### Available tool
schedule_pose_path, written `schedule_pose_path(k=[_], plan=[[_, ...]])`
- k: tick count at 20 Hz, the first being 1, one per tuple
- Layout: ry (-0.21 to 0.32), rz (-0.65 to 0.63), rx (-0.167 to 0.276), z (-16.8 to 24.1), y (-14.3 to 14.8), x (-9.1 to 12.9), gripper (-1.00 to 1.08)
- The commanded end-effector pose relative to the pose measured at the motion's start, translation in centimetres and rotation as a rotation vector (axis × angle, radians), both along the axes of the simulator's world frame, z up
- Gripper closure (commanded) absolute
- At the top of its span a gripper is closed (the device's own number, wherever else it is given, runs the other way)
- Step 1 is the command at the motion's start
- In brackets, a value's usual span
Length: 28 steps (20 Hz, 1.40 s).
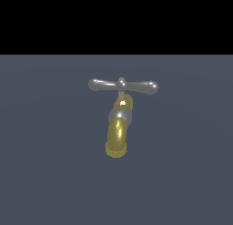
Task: Turn on the faucet by rotating a designated handle.
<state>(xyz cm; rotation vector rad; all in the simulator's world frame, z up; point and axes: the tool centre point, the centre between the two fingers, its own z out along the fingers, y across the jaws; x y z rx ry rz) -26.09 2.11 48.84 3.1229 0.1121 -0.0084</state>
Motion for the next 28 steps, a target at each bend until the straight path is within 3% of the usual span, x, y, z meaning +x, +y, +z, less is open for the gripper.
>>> schedule_pose_path(k=[1, 14, 28], plan=[[0.0, 0.0, 0.0, 0.0, 0.0, 0.0, 1.08], [0.001, 0.098, 0.001, -2.2, -1.5, 0.4, 1.08], [0.003, 0.395, 0.005, -8.9, -5.6, 2.4, 1.08]])
